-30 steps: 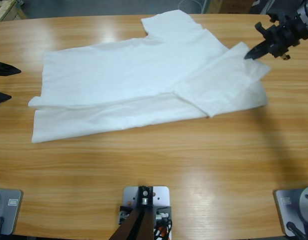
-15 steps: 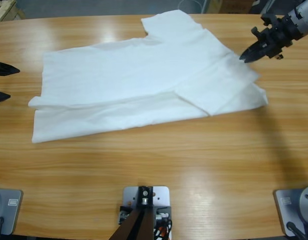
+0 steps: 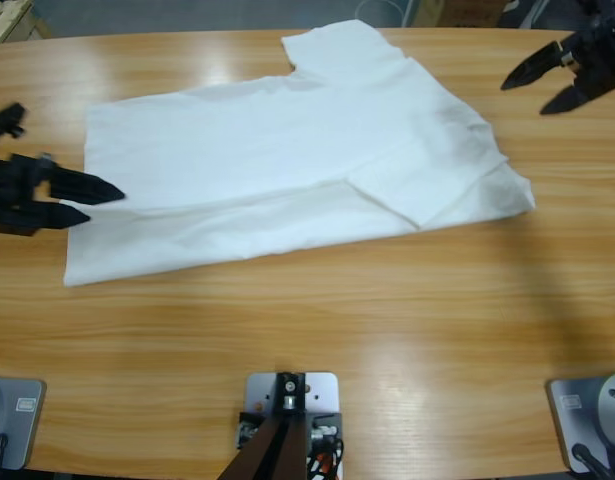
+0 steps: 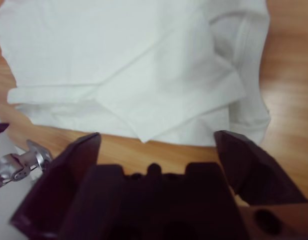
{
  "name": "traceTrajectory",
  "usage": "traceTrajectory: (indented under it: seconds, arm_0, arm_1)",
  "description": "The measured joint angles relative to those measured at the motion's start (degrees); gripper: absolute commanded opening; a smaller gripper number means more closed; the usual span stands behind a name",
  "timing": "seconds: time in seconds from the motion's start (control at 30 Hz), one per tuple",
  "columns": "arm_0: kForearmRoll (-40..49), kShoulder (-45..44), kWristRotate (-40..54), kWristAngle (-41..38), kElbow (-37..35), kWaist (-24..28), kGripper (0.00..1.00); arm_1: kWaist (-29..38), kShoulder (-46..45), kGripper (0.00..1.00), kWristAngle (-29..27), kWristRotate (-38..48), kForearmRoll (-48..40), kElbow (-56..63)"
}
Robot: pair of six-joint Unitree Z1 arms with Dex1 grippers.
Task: Fold clothes
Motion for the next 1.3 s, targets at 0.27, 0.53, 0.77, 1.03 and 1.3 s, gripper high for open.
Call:
traceTrajectory:
  seconds: [0.27, 0.53, 0.77, 1.03, 1.3]
  arm_0:
    - [-0.1, 11.2, -1.2, 4.9, -4.3, -3.6, 1.0]
    - [-0.1, 14.5, -1.2, 5.1, -6.3, -5.1, 1.0]
    - [-0.1, 15.5, -1.4, 5.5, -6.3, -6.7, 1.0]
    - [-0.1, 19.6, -1.4, 7.5, -6.4, -6.8, 1.0]
    - [-0.1, 23.1, -1.4, 9.0, -10.5, -6.8, 1.0]
  arm_1:
    - [0.0, -4.2, 1.0, 0.0, 0.0, 0.3, 4.8]
    - [0.0, -5.1, 1.0, 0.0, 0.0, 0.4, 6.8]
    - [0.0, -5.1, 1.0, 0.0, 0.0, 0.4, 7.5]
    - [-0.1, -5.1, 1.0, -0.2, -0.3, 0.5, 7.5]
    - [-0.8, -5.1, 1.0, -0.5, -1.0, 1.8, 7.5]
